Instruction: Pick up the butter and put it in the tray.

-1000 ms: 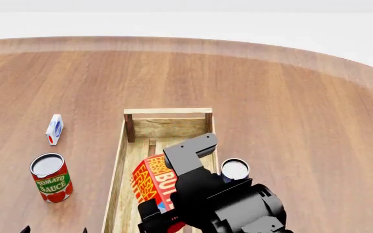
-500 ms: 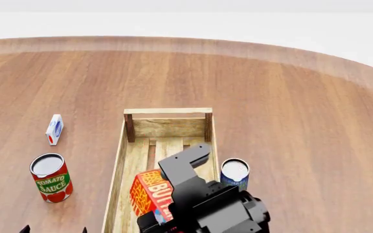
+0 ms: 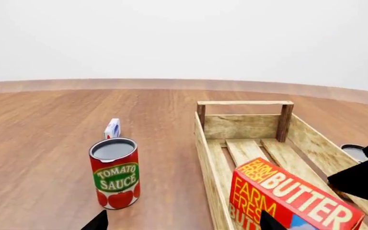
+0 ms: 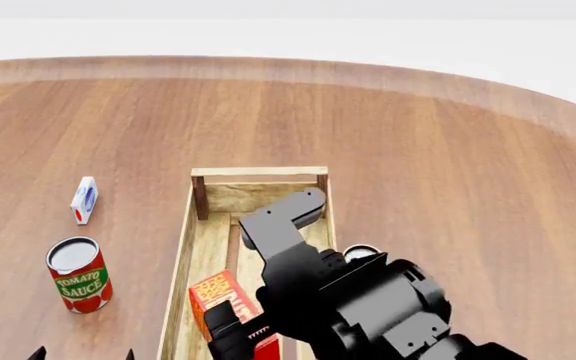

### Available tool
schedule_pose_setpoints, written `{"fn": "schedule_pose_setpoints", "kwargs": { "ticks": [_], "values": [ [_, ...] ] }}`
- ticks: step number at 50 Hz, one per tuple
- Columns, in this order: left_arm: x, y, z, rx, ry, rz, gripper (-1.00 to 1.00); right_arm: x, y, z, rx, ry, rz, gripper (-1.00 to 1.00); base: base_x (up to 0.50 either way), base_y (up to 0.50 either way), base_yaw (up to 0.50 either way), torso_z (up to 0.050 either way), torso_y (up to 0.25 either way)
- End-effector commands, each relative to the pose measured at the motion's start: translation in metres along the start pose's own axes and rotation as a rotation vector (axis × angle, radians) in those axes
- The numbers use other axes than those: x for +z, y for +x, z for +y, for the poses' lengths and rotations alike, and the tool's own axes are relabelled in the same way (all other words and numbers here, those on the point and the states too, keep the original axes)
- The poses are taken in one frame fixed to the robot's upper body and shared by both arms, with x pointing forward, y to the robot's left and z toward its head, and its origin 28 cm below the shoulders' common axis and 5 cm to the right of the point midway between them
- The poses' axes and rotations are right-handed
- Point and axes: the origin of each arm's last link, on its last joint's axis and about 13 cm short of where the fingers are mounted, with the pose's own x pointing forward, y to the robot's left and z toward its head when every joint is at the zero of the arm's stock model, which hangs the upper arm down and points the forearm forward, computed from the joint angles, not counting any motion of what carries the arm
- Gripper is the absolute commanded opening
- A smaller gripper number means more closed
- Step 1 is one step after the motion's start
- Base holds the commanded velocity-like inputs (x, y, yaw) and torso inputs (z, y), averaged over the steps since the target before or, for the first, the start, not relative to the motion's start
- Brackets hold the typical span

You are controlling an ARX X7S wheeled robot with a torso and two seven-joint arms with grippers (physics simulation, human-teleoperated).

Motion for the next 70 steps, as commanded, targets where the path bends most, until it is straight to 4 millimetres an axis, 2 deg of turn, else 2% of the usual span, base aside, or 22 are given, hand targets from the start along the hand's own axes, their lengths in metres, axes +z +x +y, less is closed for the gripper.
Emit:
{"fn": "schedule_pose_setpoints", "kwargs": {
  "ticks": [1, 9, 11, 16, 18, 22, 24, 26, 28, 30, 34, 40, 47, 52, 70],
  "values": [
    [0.000, 0.001, 0.000, 0.002, -0.003, 0.003, 1.00, 0.025, -0.077, 0.004, -0.060, -0.076, -0.097, 1.00, 0.00, 0.00, 0.00, 0.000, 0.000],
    [0.000, 0.001, 0.001, 0.007, -0.007, 0.002, 1.00, 0.030, -0.113, 0.008, -0.088, -0.094, -0.174, 1.00, 0.00, 0.00, 0.00, 0.000, 0.000],
    [0.001, 0.001, 0.002, 0.008, -0.009, 0.000, 1.00, 0.021, -0.124, 0.012, -0.098, -0.113, -0.239, 1.00, 0.00, 0.00, 0.00, 0.000, 0.000],
    [0.002, 0.001, 0.003, 0.012, -0.012, -0.005, 1.00, -0.005, -0.131, 0.015, -0.133, -0.058, -0.377, 1.00, 0.00, 0.00, 0.00, 0.000, 0.000],
    [0.003, 0.001, 0.003, 0.015, -0.013, -0.008, 1.00, -0.015, -0.129, 0.014, -0.314, -0.066, -0.498, 1.00, 0.00, 0.00, 0.00, 0.000, 0.000],
    [0.007, -0.001, 0.005, 0.017, -0.018, -0.021, 1.00, -0.052, -0.126, 0.023, -0.392, -0.023, -0.694, 1.00, 0.00, 0.00, 0.00, 0.000, 0.000],
    [0.007, -0.001, 0.006, 0.021, -0.016, -0.029, 1.00, -0.081, -0.117, 0.028, -0.444, 0.029, -0.795, 1.00, 0.00, 0.00, 0.00, 0.000, 0.000],
    [0.009, -0.003, 0.006, 0.018, -0.020, -0.037, 1.00, -0.093, -0.115, 0.031, -0.507, 0.046, -0.833, 1.00, 0.00, 0.00, 0.00, 0.000, 0.000],
    [0.010, -0.004, 0.006, 0.021, -0.010, -0.051, 1.00, -0.113, -0.110, 0.037, -0.598, 0.093, -0.940, 1.00, 0.00, 0.00, 0.00, 0.000, 0.000],
    [0.011, -0.005, 0.006, 0.022, -0.009, -0.055, 1.00, -0.124, -0.105, 0.038, -0.638, 0.119, -0.968, 1.00, 0.00, 0.00, 0.00, 0.000, 0.000],
    [0.012, -0.005, 0.007, 0.023, -0.006, -0.057, 1.00, -0.133, -0.102, 0.039, -0.668, 0.163, -0.992, 1.00, 0.00, 0.00, 0.00, 0.000, 0.000],
    [0.015, -0.005, 0.007, 0.034, 0.004, -0.072, 1.00, -0.158, -0.091, 0.047, -0.692, 0.182, -0.931, 1.00, 0.00, 0.00, 0.00, 0.000, 0.000],
    [0.015, -0.006, 0.006, 0.035, 0.019, -0.085, 1.00, -0.173, -0.091, 0.055, -0.677, 0.199, -0.923, 1.00, 0.00, 0.00, 0.00, 0.000, 0.000],
    [0.016, -0.008, 0.007, 0.040, 0.023, -0.096, 1.00, -0.175, -0.096, 0.059, -0.676, 0.183, -0.947, 1.00, 0.00, 0.00, 0.00, 0.000, 0.000],
    [0.015, -0.010, 0.006, 0.048, 0.033, -0.108, 1.00, -0.177, -0.092, 0.057, -0.683, 0.177, -0.928, 1.00, 0.00, 0.00, 0.00, 0.000, 0.000]
  ]
}}
